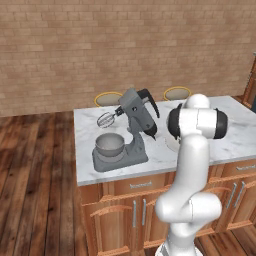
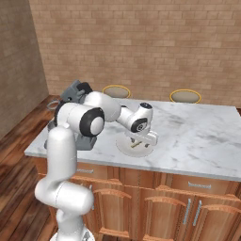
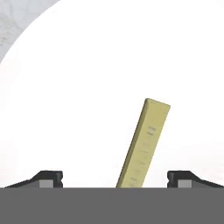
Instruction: Add butter and sugar cubes to the stand mixer bowl and then turn on the stand mixer to begin making frosting.
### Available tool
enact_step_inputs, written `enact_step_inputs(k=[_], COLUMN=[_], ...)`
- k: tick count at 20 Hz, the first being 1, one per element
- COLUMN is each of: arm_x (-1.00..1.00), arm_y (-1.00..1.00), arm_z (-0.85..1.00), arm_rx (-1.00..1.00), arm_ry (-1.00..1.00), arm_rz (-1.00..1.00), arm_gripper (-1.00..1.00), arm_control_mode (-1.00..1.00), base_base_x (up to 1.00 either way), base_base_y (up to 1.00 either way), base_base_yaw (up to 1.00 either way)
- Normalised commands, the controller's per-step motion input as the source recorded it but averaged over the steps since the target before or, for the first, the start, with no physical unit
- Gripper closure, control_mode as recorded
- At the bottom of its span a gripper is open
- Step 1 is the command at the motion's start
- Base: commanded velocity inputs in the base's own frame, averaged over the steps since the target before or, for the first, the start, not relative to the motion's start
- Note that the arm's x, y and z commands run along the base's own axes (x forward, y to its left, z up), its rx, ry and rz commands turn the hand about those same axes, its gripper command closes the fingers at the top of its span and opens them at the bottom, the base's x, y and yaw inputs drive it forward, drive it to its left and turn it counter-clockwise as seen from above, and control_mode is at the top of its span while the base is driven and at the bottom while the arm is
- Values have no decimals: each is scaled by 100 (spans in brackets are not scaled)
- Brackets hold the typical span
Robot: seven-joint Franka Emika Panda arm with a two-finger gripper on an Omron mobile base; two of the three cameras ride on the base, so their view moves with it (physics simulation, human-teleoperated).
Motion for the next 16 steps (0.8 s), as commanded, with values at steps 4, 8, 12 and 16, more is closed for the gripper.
enact_step_inputs(k=[4,8,12,16], arm_x=[0,0,0,0], arm_y=[10,16,2,0], arm_z=[-34,-36,-36,-36], arm_rx=[0,0,0,0], arm_ry=[0,0,0,0], arm_rz=[0,0,0,0], arm_gripper=[100,100,100,100], arm_control_mode=[-100,-100,-100,-100], base_base_x=[0,0,0,0], base_base_y=[0,0,0,0], base_base_yaw=[0,0,0,0])
